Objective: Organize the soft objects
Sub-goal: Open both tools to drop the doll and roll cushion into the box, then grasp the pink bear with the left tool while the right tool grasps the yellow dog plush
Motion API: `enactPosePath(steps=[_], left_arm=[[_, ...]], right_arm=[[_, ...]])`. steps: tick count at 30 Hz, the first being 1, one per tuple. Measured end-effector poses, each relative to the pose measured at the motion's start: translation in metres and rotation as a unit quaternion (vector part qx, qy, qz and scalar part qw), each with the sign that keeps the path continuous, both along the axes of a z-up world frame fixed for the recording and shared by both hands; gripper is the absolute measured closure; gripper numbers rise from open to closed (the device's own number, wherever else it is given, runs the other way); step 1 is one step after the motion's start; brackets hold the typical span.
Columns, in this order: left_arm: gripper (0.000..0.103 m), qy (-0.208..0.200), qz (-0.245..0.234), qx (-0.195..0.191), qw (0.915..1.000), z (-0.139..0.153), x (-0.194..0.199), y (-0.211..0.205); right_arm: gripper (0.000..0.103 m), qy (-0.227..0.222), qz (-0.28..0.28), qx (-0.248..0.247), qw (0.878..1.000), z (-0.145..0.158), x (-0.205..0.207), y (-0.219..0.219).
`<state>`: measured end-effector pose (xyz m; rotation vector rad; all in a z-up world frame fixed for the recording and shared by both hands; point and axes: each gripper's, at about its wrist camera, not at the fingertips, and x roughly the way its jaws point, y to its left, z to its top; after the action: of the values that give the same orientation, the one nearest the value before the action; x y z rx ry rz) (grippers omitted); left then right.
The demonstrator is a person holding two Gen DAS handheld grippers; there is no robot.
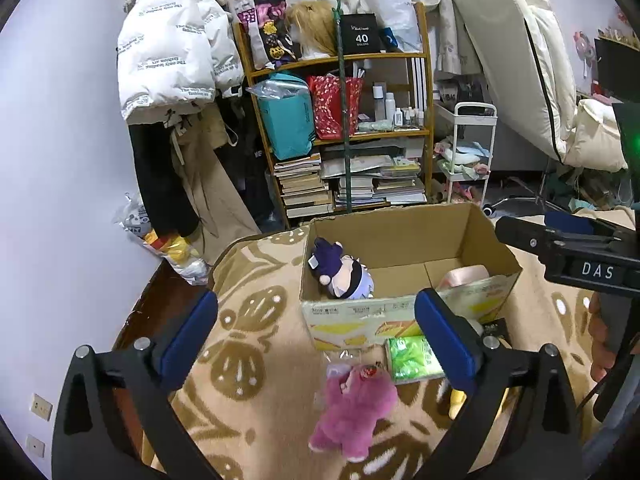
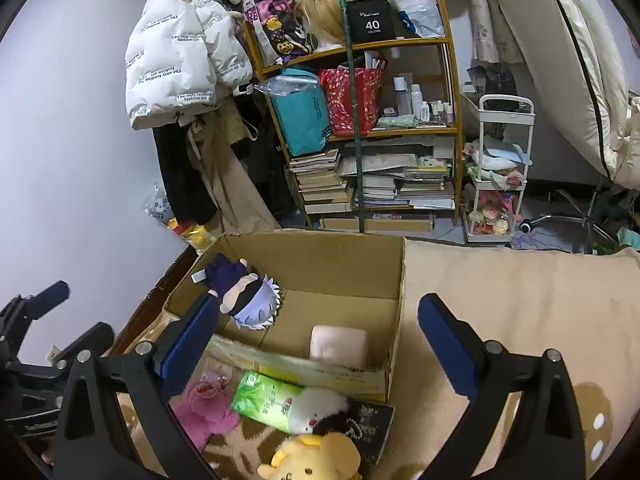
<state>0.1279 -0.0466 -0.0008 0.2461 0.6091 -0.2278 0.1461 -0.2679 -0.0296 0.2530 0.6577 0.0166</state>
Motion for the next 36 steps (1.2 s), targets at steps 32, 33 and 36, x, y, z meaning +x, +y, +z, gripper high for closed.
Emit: enactPosePath(steps=[32,33,36], left_arm=[[0.005,0.104,0.011,0.034,0.9939,-0.046,-0.052,0.019],[0.005,0.106,0.01,0.037,0.9936,-0.047,-0.051,0.018],[0.005,0.108,0.006,0.051,0.9928,-0.052,-0.049,0.015]], right_arm=[[0.0,0.095,0.001,-0.048,0.994,-0.024,-0.066,0.012],[0.0,0.097,0.001,-0.048,0.994,-0.026,-0.065,0.012],[0.0,0.108,0.003,-0.047,0.993,-0.033,-0.063,0.013]])
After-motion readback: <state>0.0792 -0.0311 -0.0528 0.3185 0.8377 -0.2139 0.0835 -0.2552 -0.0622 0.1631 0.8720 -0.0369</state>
